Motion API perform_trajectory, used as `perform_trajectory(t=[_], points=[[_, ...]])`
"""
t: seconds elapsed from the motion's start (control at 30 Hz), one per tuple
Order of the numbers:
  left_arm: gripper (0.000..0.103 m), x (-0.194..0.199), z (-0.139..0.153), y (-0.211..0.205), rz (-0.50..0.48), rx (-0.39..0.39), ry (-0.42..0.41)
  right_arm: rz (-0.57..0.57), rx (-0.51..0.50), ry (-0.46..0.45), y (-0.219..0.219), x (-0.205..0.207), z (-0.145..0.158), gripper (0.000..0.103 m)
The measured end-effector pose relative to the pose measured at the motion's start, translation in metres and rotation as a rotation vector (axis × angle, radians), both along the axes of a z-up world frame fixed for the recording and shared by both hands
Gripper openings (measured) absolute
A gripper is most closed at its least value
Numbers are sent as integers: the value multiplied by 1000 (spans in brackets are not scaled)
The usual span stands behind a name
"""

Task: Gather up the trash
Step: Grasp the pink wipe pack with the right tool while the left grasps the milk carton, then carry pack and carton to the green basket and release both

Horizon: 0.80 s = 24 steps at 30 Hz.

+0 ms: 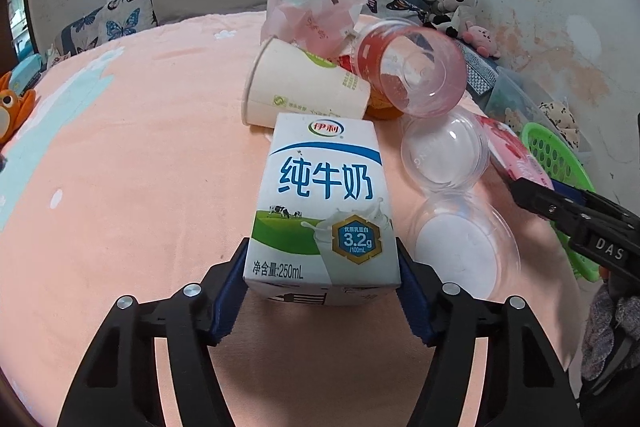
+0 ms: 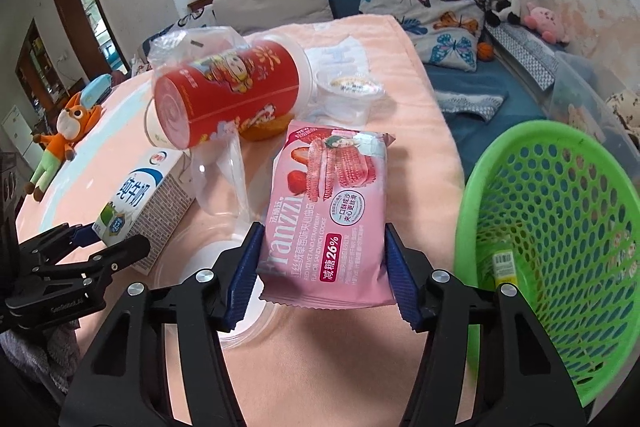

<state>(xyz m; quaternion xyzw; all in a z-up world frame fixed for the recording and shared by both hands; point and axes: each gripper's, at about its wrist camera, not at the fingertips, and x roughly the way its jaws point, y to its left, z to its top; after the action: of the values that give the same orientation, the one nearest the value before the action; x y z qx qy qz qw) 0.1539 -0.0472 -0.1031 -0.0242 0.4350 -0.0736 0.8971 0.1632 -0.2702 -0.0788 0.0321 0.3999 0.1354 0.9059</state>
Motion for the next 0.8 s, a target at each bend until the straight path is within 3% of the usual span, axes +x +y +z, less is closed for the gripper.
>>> perform_trajectory(t=[0.4,0.8], points=[[63,-15,43,12,-18,7,-55,-15,-5,-40,-18,-21,17,59],[63,-41,102,-1,-136,5,-152,-116,0,-61,-67,-43,29,58]])
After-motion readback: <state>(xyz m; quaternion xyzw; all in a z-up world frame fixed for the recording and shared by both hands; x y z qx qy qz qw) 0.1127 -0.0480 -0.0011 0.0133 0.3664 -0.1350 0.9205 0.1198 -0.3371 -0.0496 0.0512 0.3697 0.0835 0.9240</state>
